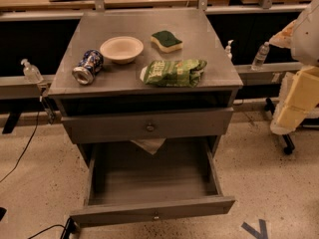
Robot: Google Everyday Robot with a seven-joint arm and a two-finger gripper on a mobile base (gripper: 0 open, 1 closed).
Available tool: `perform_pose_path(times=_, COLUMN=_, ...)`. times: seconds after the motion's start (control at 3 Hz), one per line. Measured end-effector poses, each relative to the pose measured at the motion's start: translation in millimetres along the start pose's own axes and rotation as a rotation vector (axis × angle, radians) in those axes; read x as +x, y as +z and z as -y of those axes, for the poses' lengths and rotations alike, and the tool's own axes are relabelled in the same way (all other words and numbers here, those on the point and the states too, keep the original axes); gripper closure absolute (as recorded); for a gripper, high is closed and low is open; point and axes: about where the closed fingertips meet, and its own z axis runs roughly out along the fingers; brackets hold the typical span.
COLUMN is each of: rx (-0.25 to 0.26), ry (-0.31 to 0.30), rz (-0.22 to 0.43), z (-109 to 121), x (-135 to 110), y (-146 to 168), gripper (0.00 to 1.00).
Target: Place pepsi can into middle drawer
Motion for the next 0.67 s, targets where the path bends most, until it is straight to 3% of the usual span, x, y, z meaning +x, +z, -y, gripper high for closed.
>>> perform_pose_path(times=0.33, rx=0.002, ry=-0.01, rz=0.002, z=1, x=-2, y=1, gripper=0.0)
perform_pose_path(times=0.67, rx=0.04, ry=-0.18, rz=0.036, z=26, x=-31, y=19, gripper=0.0)
